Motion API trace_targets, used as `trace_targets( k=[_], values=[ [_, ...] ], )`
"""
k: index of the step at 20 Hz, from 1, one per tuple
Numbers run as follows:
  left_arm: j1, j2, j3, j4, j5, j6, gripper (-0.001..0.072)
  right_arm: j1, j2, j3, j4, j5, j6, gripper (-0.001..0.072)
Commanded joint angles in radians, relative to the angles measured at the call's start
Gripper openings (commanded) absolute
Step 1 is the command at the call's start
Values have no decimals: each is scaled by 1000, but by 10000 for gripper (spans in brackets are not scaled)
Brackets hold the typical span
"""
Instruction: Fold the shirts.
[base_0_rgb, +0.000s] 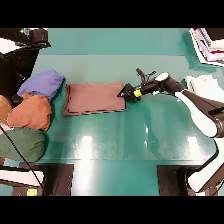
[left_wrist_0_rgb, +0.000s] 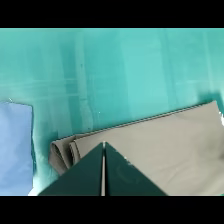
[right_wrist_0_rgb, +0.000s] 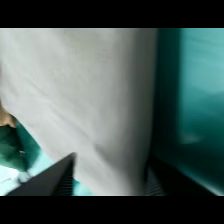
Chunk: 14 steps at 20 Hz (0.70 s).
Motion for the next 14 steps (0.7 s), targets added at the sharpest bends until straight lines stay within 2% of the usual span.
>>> trace_targets(
  k=[1,4,5,10,14],
  values=[
    [0,0,-2,-8,-2,-1,25,57,-36,-10,74,-85,-60,368],
    [-2,0,-2,-33,-2,-3,25,67,-5,-11,71,-134,-132,54],
    [-12,0,-2,-27,-2,-8,25,59,11,-11,69,-142,-142,15],
    [-130,0,-2,-18,14,-6,24,-97,179,-11,-14,-178,-140,14],
    [-226,0,-2,-18,19,0,25,-380,355,-11,-103,-174,-111,14]
  ],
)
